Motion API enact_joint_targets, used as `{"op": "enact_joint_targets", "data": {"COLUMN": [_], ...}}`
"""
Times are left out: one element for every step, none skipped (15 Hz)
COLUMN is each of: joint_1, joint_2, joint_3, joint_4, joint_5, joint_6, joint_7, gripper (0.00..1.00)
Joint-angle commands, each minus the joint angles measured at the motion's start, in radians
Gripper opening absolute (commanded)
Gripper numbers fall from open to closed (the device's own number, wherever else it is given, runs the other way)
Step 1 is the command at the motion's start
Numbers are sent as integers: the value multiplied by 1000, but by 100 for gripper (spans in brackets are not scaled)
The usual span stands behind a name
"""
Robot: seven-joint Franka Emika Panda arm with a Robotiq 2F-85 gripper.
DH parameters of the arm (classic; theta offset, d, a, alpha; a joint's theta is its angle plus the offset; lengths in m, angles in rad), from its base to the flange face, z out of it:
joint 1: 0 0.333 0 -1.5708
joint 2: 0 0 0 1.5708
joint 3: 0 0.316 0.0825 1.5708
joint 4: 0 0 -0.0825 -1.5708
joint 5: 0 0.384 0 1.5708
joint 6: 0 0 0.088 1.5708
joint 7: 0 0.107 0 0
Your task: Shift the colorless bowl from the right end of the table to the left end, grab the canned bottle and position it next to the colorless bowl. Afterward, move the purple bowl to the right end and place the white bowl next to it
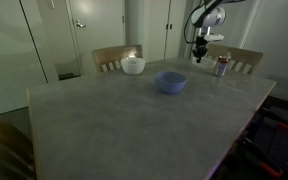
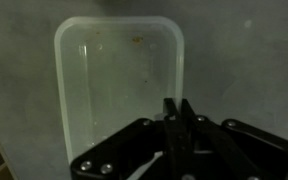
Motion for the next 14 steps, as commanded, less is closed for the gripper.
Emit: {"op": "enact_joint_targets", "data": {"joint_1": [94, 120, 146, 168, 187, 201, 221, 236, 250, 265, 278, 291, 305, 318], "joint_2": [-84, -99, -116, -134, -148, -162, -179, -192, -209, -224, -242, -259, -292, -313], "joint_3": [-45, -51, -55, -52, -47, -34, -27, -20, -11, -4, 7, 15, 23, 28], "joint_4": [-41, -40, -39, -43, -41, -35, -41, -42, -46, -54, -63, -73, -111, -135], "joint_5": [-78, -101, -124, -142, -157, -170, -182, -189, -195, -200, -202, -202, -203, -202], "joint_6": [-47, -60, -72, -75, -85, -93, -91, -94, -96, -99, -104, -110, -107, -106], "joint_7": [86, 103, 118, 119, 119, 114, 106, 100, 88, 85, 77, 75, 76, 86], "gripper": [2, 2, 2, 2, 2, 2, 2, 2, 2, 2, 2, 2, 2, 2]}}
